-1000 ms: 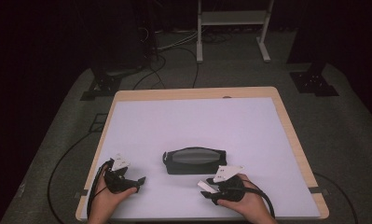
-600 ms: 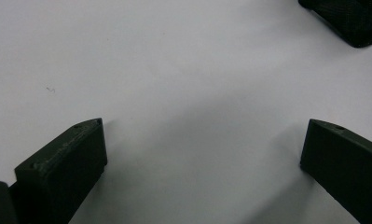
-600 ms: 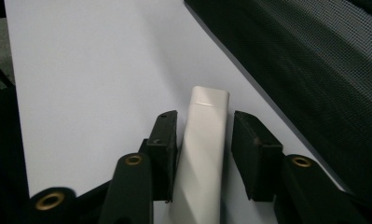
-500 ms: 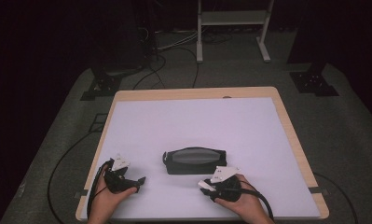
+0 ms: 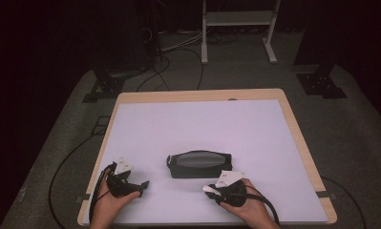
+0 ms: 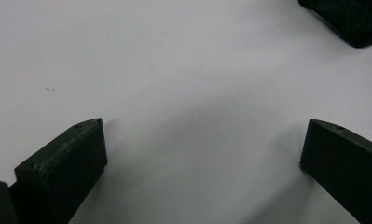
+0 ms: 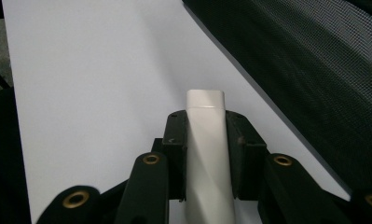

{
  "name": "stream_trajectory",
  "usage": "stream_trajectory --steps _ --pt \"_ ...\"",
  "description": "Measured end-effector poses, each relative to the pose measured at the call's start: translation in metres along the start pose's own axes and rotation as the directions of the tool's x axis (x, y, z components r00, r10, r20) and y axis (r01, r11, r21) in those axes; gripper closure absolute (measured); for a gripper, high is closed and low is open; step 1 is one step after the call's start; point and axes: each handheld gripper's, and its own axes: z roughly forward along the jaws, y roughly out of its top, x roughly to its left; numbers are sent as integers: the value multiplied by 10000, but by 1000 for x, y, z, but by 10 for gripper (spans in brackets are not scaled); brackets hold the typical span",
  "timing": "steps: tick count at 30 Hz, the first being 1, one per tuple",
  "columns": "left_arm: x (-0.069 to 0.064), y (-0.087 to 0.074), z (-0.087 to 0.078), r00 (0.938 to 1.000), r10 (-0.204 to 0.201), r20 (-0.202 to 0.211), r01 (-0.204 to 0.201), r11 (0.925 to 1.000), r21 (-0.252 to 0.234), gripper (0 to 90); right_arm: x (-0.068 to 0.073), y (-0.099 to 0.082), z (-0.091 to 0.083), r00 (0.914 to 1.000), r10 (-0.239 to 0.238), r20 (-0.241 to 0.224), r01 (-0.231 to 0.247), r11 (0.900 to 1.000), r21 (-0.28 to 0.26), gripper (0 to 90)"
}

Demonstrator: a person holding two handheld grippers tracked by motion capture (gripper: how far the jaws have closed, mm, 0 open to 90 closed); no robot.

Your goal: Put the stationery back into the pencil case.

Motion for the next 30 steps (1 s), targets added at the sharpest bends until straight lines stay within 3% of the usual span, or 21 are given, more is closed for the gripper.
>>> stream_trajectory --steps 9,30 --pt "0 0 0 10000 -13 7 13 10000 -15 0 -2 1 -5 9994 126 -314 -131 9998 -165 704" --pt "0 0 0 10000 -24 14 24 10000 -26 0 -8 12 -38 9964 350 -766 -423 9945 -957 704"
